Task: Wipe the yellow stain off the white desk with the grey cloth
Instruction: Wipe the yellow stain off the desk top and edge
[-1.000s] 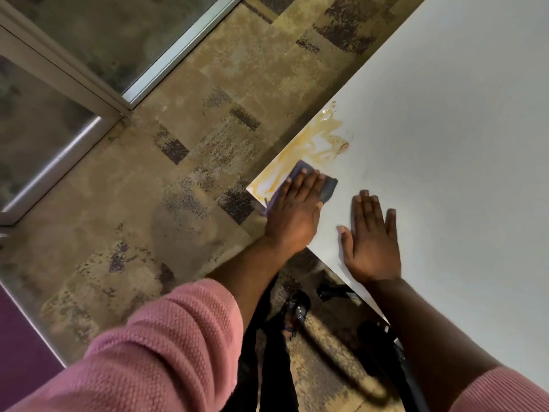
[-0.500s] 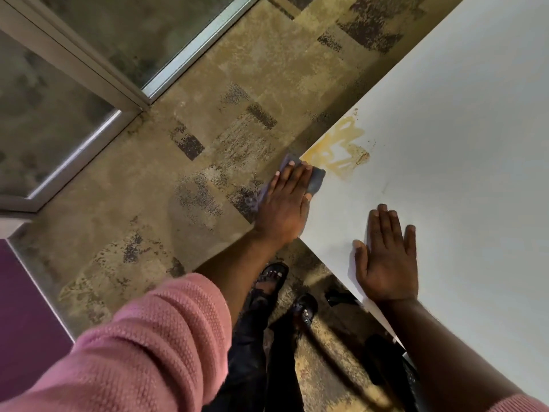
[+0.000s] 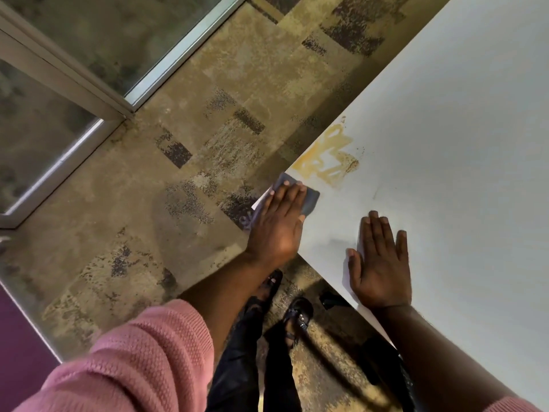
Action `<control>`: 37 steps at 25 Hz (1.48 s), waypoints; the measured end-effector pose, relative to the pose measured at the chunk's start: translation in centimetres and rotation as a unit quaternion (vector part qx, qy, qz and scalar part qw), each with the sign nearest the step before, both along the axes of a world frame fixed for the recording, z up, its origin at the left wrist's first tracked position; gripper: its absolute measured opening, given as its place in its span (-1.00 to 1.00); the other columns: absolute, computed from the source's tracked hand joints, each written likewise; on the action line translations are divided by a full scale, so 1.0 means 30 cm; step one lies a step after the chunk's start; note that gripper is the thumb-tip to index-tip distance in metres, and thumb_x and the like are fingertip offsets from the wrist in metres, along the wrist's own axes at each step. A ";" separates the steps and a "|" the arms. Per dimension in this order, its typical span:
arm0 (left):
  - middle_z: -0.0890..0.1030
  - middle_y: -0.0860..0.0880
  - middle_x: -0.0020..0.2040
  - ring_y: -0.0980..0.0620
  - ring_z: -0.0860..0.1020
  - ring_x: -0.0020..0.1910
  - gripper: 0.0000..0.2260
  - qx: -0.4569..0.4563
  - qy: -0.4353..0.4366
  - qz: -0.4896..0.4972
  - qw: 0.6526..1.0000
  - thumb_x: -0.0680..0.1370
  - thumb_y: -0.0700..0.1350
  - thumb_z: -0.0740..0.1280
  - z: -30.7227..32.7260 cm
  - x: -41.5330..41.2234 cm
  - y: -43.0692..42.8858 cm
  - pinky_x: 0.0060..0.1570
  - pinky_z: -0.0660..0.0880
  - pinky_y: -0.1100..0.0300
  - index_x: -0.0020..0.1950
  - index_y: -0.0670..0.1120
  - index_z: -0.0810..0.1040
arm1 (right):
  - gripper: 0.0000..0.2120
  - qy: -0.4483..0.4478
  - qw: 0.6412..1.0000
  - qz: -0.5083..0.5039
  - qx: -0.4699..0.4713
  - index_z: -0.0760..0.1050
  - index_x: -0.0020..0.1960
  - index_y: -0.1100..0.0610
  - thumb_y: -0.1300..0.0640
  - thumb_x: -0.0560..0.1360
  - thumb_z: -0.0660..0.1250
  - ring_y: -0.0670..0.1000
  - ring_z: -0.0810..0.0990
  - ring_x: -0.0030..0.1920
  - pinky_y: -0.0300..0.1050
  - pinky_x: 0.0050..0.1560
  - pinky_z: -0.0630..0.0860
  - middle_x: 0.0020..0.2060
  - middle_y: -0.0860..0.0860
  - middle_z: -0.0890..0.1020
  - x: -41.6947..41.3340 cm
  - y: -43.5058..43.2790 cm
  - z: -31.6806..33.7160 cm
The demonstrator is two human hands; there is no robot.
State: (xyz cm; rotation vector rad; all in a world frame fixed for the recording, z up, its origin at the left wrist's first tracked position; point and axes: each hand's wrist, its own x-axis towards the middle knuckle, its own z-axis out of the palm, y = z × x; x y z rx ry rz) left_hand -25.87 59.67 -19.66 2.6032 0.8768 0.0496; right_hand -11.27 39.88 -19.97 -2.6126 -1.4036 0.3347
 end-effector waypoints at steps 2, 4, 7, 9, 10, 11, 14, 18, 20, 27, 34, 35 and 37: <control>0.21 -0.05 0.65 -0.05 0.05 0.66 -0.47 -0.009 0.000 -0.048 0.999 0.68 -0.07 0.15 0.009 -0.033 -0.125 0.60 0.10 -0.10 0.64 -0.12 0.18 | -0.34 -0.002 1.000 -0.006 0.002 0.10 0.67 0.20 -0.09 0.66 0.03 0.11 0.04 0.68 0.30 0.62 0.02 0.67 0.13 0.12 0.001 0.000 0.001; 0.20 -0.05 0.65 -0.04 0.06 0.66 -0.48 -0.002 -0.004 -0.079 0.997 0.68 -0.04 0.14 0.001 -0.022 -0.134 0.60 0.10 -0.08 0.64 -0.11 0.18 | -0.35 -0.005 1.000 -0.008 0.003 0.13 0.66 0.21 -0.09 0.66 0.03 0.12 0.07 0.67 0.31 0.61 0.04 0.66 0.13 0.15 0.001 0.000 0.003; 0.20 -0.08 0.65 -0.08 0.09 0.65 -0.47 0.032 0.006 -0.102 0.994 0.68 -0.01 0.11 0.006 0.106 -0.015 0.59 0.12 -0.08 0.64 -0.13 0.17 | -0.36 0.003 1.000 -0.005 0.000 0.14 0.66 0.20 -0.07 0.66 0.02 0.11 0.07 0.67 0.29 0.62 0.03 0.66 0.13 0.15 0.005 0.006 0.009; 0.18 -0.09 0.66 -0.09 0.07 0.65 -0.46 0.036 0.024 -0.090 0.995 0.67 -0.02 0.07 0.007 0.196 0.052 0.58 0.13 -0.09 0.64 -0.15 0.16 | -0.36 0.015 1.000 -0.008 0.007 0.10 0.67 0.20 -0.05 0.67 0.03 0.11 0.01 0.68 0.26 0.63 0.00 0.67 0.13 0.11 0.003 -0.001 0.008; 0.17 -0.09 0.66 -0.08 0.05 0.66 -0.47 0.039 0.029 -0.074 0.996 0.68 -0.03 0.07 0.001 0.224 0.068 0.59 0.11 -0.08 0.65 -0.15 0.15 | -0.36 0.020 1.000 -0.012 0.016 0.08 0.67 0.21 -0.03 0.67 0.03 0.10 -0.01 0.68 0.25 0.64 -0.01 0.67 0.14 0.09 0.001 -0.004 0.003; 0.17 -0.09 0.66 -0.08 0.05 0.66 -0.47 0.040 0.033 -0.060 0.997 0.68 -0.04 0.08 -0.005 0.234 0.064 0.60 0.09 -0.07 0.65 -0.14 0.15 | -0.37 0.026 0.999 -0.017 0.027 0.07 0.68 0.21 -0.02 0.67 0.03 0.10 -0.02 0.68 0.23 0.64 -0.01 0.68 0.14 0.07 0.001 -0.007 -0.001; 0.15 -0.07 0.66 -0.07 0.03 0.66 -0.47 0.018 0.024 -0.086 0.996 0.68 -0.03 0.06 0.008 0.183 -0.072 0.62 0.04 -0.05 0.65 -0.13 0.12 | -0.38 0.058 0.994 -0.043 0.081 0.05 0.68 0.19 0.02 0.66 0.00 0.08 -0.03 0.68 0.16 0.65 -0.03 0.68 0.11 0.06 0.017 -0.011 -0.001; 0.11 -0.08 0.68 -0.05 -0.02 0.66 -0.45 -0.005 0.057 -0.137 0.989 0.68 0.01 0.01 0.020 0.102 -0.301 0.63 0.00 -0.06 0.66 -0.12 0.08 | -0.41 0.097 0.973 -0.114 0.174 0.05 0.67 0.18 0.03 0.67 -0.05 0.08 0.01 0.67 0.18 0.65 -0.04 0.65 0.10 0.07 0.024 -0.017 0.003; 0.12 -0.09 0.67 -0.07 -0.02 0.67 -0.45 -0.012 0.049 -0.160 0.986 0.68 0.02 -0.02 0.033 0.176 -0.344 0.63 -0.03 -0.06 0.66 -0.13 0.09 | -0.40 0.113 0.949 -0.206 0.209 0.13 0.64 0.25 0.02 0.67 -0.07 0.11 0.03 0.67 0.18 0.65 -0.06 0.65 0.18 0.12 0.017 -0.046 0.017; 0.03 -0.11 0.69 -0.07 -0.10 0.67 -0.43 -0.032 0.033 -0.156 0.987 0.71 0.06 0.04 0.055 0.388 -0.380 0.62 -0.05 -0.10 0.67 -0.15 0.03 | -0.41 0.075 0.932 -0.290 0.206 0.08 0.65 0.28 0.03 0.69 0.00 0.09 0.02 0.67 0.14 0.66 -0.08 0.66 0.18 0.11 -0.004 -0.171 0.065; -0.03 -0.17 0.68 -0.11 -0.12 0.67 -0.36 0.045 0.086 -0.058 0.994 0.70 0.16 -0.06 0.007 0.050 -0.037 0.62 -0.04 -0.11 0.66 -0.21 -0.02 | -0.33 0.055 0.958 -0.264 0.100 0.09 0.66 0.26 -0.06 0.66 0.07 0.21 0.07 0.66 0.18 0.65 -0.03 0.65 0.21 0.14 -0.025 0.089 0.076; -0.03 -0.18 0.68 -0.12 -0.12 0.66 -0.35 0.046 0.101 -0.063 0.992 0.69 0.17 -0.06 -0.007 0.040 -0.014 0.62 -0.02 -0.12 0.66 -0.22 -0.02 | -0.32 0.030 0.959 -0.274 0.068 0.09 0.66 0.28 -0.07 0.65 0.06 0.22 0.08 0.66 0.23 0.64 -0.01 0.65 0.23 0.15 -0.032 0.121 0.053; -0.03 -0.20 0.68 -0.13 -0.11 0.66 -0.34 0.048 0.112 -0.080 0.989 0.69 0.17 -0.06 -0.026 0.048 -0.004 0.62 -0.02 -0.13 0.66 -0.22 -0.04 | -0.30 -0.021 0.959 -0.280 0.028 0.09 0.65 0.30 -0.10 0.65 0.05 0.25 0.09 0.65 0.27 0.63 0.01 0.64 0.26 0.16 -0.041 0.144 0.002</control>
